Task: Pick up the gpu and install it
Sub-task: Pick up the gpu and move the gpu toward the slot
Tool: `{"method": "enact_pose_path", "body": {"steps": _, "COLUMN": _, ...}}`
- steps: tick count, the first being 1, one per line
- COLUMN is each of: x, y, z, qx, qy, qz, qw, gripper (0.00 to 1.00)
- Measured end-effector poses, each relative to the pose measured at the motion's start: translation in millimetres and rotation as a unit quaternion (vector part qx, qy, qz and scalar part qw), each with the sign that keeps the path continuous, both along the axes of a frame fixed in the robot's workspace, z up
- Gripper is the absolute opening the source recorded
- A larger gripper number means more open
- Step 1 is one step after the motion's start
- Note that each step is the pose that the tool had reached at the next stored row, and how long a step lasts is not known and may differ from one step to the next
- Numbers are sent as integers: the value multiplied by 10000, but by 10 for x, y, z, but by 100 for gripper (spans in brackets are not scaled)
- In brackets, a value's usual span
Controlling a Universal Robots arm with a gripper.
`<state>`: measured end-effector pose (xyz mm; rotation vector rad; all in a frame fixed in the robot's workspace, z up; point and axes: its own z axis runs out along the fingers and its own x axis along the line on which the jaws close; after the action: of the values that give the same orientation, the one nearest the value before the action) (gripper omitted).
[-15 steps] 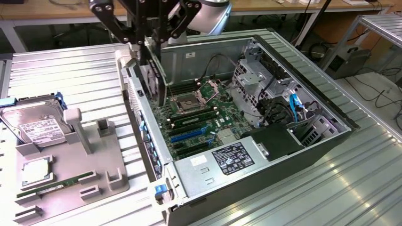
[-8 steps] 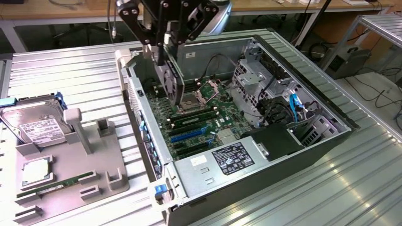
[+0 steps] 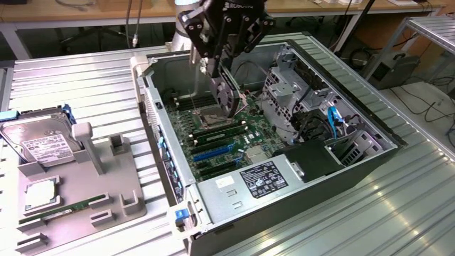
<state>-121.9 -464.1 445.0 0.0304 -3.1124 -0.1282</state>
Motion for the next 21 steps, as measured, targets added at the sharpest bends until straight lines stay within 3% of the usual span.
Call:
{"method": "enact_pose_path", "body": {"steps": 12, "x": 521, "y": 23, "z": -243, "qx": 0, "qy": 1, "qz": 0, "qw": 10000, "gripper": 26}}
{"method": "enact_pose_path", "body": {"steps": 21, "x": 630, "y": 23, "z": -356, "qx": -1, "qy": 1, "qz": -1, "qw": 10000, "gripper": 26}}
